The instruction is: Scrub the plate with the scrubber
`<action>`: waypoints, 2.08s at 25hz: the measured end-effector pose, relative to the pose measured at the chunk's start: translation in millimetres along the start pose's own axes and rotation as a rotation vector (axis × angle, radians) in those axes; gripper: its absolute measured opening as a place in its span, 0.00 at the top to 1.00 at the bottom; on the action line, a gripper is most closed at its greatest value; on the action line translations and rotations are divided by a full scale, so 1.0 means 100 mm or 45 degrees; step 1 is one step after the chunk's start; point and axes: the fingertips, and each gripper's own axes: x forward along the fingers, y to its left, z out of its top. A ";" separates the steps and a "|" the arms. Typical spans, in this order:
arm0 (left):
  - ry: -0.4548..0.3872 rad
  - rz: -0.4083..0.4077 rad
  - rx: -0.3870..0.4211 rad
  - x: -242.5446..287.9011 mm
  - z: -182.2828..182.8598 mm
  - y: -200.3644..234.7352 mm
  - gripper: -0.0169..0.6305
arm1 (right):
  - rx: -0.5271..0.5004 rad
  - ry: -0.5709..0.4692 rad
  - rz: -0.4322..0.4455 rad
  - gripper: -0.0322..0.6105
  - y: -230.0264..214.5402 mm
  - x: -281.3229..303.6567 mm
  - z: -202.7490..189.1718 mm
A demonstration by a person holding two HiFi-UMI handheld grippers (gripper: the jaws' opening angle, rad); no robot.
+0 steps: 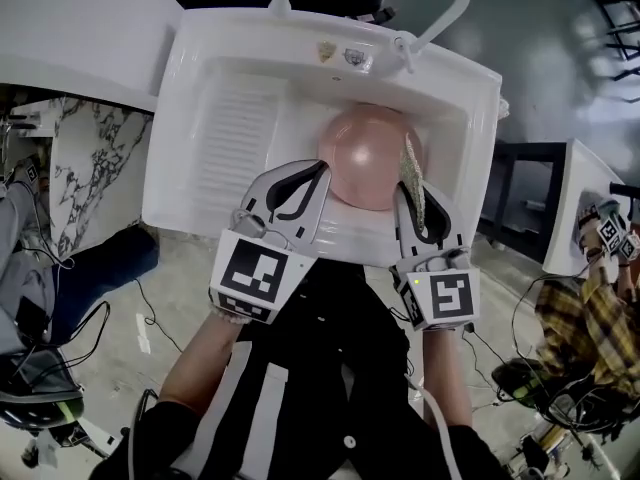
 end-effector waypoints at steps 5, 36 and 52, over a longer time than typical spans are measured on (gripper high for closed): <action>0.064 0.015 -0.018 0.15 -0.18 0.07 0.97 | 0.005 0.084 0.017 0.84 -0.11 0.13 -0.14; 0.613 0.193 -0.272 1.21 -1.74 0.65 0.83 | -0.008 0.290 0.018 0.84 -0.62 0.87 -1.08; 0.782 0.171 -0.579 1.48 -2.29 0.79 0.78 | -0.120 0.430 0.046 0.84 -0.65 1.44 -1.53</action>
